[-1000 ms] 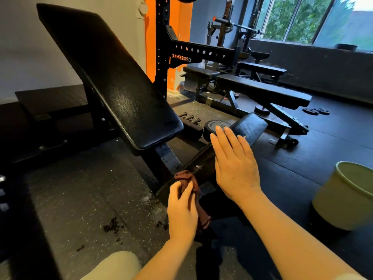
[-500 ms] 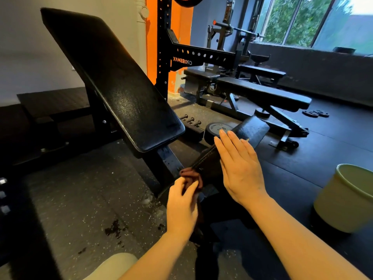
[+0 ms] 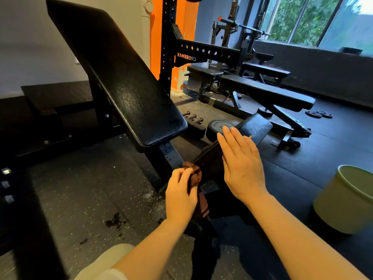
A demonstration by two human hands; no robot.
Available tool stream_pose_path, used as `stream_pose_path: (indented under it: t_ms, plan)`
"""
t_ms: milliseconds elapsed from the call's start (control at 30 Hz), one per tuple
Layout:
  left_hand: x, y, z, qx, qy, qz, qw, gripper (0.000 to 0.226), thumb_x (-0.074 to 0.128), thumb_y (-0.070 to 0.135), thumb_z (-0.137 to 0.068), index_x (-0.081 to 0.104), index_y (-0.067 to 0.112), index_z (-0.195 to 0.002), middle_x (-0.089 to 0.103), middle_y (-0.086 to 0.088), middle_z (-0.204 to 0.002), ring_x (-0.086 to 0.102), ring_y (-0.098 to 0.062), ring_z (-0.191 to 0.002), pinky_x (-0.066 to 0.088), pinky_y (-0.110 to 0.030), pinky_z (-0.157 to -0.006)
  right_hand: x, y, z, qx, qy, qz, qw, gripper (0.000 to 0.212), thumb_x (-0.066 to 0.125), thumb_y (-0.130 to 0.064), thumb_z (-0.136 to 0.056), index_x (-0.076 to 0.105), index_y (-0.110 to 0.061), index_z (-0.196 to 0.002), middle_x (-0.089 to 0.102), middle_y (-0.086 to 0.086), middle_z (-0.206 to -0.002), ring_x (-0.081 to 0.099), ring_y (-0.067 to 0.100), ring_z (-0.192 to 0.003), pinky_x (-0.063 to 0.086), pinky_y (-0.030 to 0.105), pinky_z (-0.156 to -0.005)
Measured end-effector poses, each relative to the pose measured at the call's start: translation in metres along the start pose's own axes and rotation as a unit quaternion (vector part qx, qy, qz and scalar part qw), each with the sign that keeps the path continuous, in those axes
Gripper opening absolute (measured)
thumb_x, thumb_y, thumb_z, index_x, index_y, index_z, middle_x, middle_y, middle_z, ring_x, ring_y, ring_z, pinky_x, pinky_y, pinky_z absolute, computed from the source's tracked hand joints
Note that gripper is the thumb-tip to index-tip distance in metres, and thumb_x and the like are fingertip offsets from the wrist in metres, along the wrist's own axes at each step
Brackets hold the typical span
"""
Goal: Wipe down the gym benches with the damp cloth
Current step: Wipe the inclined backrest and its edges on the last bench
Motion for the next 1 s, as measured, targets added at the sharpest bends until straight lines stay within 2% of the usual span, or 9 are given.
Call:
stream_pose_path:
  t_ms: [100, 233, 300, 433, 567, 700, 767, 900, 1000]
  plan:
    - [-0.008, -0.014, 0.011, -0.083, 0.039, -0.002, 0.996, 0.040, 0.074, 0.004, -0.077, 0.057, 0.019, -0.110, 0.046, 0.002, -0.106, 0.059, -0.023, -0.088, 0.053, -0.040, -0.072, 0.001, 0.000, 0.000, 0.007, -0.001, 0.002, 1.000, 0.054, 0.051, -0.007, -0.089, 0.044, -0.007, -0.143, 0.039, 0.010, -0.151, 0.031, 0.026, -0.141, 0.015, 0.039, -0.118]
    - [-0.002, 0.052, -0.009, 0.046, 0.070, 0.036, 0.996, 0.037, 0.064, 0.020, -0.088, 0.057, 0.016, -0.124, 0.046, 0.000, -0.125, 0.044, -0.010, -0.113, 0.034, -0.016, -0.101, 0.000, -0.001, -0.001, 0.010, -0.002, -0.003, 1.000, 0.051, 0.044, -0.012, -0.092, 0.044, -0.006, -0.143, 0.039, 0.011, -0.151, 0.031, 0.026, -0.142, 0.013, 0.037, -0.118]
    - [0.005, 0.060, -0.012, 0.085, 0.053, 0.027, 0.995, 0.034, 0.061, 0.015, -0.088, 0.061, 0.014, -0.123, 0.050, -0.002, -0.130, 0.045, -0.014, -0.117, 0.030, -0.016, -0.105, -0.001, 0.000, -0.001, 0.007, -0.001, -0.005, 1.000, 0.051, 0.045, -0.011, -0.092, 0.044, -0.006, -0.142, 0.039, 0.011, -0.150, 0.031, 0.026, -0.142, 0.015, 0.038, -0.118]
    - [0.003, 0.030, -0.017, 0.075, 0.005, 0.025, 0.997, 0.037, 0.064, 0.008, -0.084, 0.059, 0.019, -0.119, 0.049, 0.002, -0.125, 0.057, -0.022, -0.109, 0.051, -0.042, -0.091, -0.001, 0.001, -0.001, 0.005, -0.007, 0.004, 1.000, 0.054, 0.049, -0.007, -0.089, 0.044, -0.006, -0.143, 0.039, 0.011, -0.151, 0.031, 0.026, -0.141, 0.014, 0.037, -0.118]
    - [-0.011, 0.032, -0.022, 0.032, 0.041, -0.006, 0.999, 0.024, 0.064, 0.013, -0.085, 0.063, 0.018, -0.109, 0.055, 0.003, -0.114, 0.058, -0.019, -0.095, 0.054, -0.038, -0.072, -0.002, -0.002, -0.001, 0.007, -0.007, 0.015, 1.000, 0.054, 0.050, -0.006, -0.089, 0.044, -0.006, -0.142, 0.039, 0.012, -0.150, 0.032, 0.027, -0.141, 0.017, 0.040, -0.118]
    - [-0.006, 0.057, -0.021, 0.071, 0.062, -0.076, 0.993, 0.028, 0.071, 0.012, -0.080, 0.066, 0.021, -0.106, 0.062, 0.003, -0.112, 0.052, -0.016, -0.102, 0.037, -0.029, -0.085, -0.005, -0.005, 0.000, -0.004, 0.001, 0.060, 0.998, 0.053, 0.049, -0.009, -0.089, 0.044, -0.005, -0.142, 0.038, 0.013, -0.151, 0.029, 0.028, -0.143, 0.013, 0.042, -0.120]
    - [-0.004, 0.042, -0.020, 0.042, 0.055, -0.076, 0.995, 0.025, 0.070, 0.015, -0.080, 0.065, 0.021, -0.103, 0.062, 0.004, -0.109, 0.053, -0.016, -0.099, 0.038, -0.033, -0.089, -0.004, -0.010, 0.001, -0.024, 0.006, 0.077, 0.997, 0.052, 0.047, -0.008, -0.088, 0.046, -0.004, -0.140, 0.039, 0.014, -0.150, 0.029, 0.028, -0.143, 0.010, 0.044, -0.120]
    - [-0.010, -0.026, 0.006, -0.155, -0.008, -0.086, 0.984, 0.017, 0.065, 0.016, -0.087, 0.060, 0.023, -0.101, 0.055, 0.005, -0.104, 0.055, -0.021, -0.096, 0.044, -0.033, -0.066, 0.005, -0.020, 0.005, -0.070, -0.015, 0.072, 0.995, 0.051, 0.039, -0.008, -0.086, 0.052, -0.002, -0.135, 0.046, 0.015, -0.145, 0.033, 0.029, -0.141, 0.011, 0.042, -0.120]
    - [-0.020, -0.023, 0.013, -0.144, 0.027, -0.078, 0.986, 0.021, 0.067, 0.008, -0.085, 0.062, 0.018, -0.103, 0.054, 0.000, -0.105, 0.053, -0.022, -0.096, 0.043, -0.030, -0.068, 0.010, -0.018, 0.004, -0.075, -0.029, 0.078, 0.994, 0.053, 0.041, -0.013, -0.085, 0.051, -0.003, -0.136, 0.047, 0.014, -0.145, 0.034, 0.029, -0.140, 0.013, 0.040, -0.119]
Point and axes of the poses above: each hand's wrist, its own z-axis away from the middle knuckle, its own x-axis out of the palm, y = z × x, the point moved 7 cm from there along -z, towards the middle knuckle
